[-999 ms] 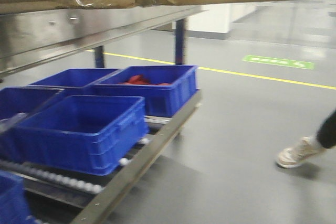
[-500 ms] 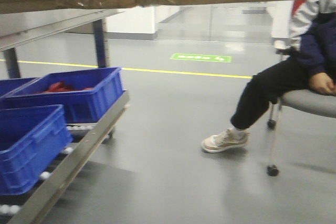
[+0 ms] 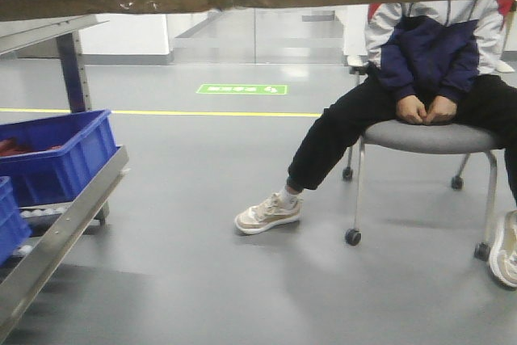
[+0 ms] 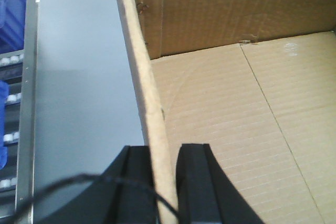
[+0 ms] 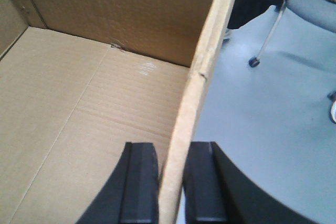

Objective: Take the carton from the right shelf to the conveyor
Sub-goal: 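Hold the carton with both grippers while the base turns away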

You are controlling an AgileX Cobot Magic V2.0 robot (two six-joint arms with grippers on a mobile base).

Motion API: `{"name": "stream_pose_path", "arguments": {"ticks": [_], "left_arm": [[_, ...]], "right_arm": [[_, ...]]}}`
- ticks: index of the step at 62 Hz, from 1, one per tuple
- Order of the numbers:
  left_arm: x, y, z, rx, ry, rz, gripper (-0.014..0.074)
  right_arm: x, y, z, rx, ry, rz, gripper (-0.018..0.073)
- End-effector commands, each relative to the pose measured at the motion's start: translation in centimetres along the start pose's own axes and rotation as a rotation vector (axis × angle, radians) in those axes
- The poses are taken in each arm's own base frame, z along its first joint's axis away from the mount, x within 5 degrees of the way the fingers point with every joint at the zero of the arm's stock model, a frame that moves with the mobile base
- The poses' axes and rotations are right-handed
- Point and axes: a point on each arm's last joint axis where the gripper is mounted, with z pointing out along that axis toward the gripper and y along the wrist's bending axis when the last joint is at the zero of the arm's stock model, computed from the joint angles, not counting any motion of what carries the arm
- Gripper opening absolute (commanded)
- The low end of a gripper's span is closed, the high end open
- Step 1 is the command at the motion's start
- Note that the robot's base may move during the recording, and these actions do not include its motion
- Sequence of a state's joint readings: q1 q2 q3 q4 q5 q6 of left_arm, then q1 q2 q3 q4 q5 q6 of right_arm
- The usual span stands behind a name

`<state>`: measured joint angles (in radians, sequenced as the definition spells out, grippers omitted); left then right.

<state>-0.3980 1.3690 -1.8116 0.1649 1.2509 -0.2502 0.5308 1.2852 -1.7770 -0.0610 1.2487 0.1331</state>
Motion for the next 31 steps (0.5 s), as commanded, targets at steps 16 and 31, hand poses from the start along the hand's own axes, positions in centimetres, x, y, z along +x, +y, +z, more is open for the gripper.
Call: {"name": "stream_pose_path", "arguments": {"ticks": [16, 31], "left_arm": [[-0.44, -0.36, -0.88, 0.042, -0.067, 0.004, -0.0009], [-0.44, -0.36, -0.88, 0.042, -0.067, 0.004, -0.0009]], "right_arm": [[-0.24, 0.09, -0.60, -0.017, -0.044, -0.020, -0.0070], [-0.24, 0.09, -0.60, -0.017, -0.044, -0.020, -0.0070]]}}
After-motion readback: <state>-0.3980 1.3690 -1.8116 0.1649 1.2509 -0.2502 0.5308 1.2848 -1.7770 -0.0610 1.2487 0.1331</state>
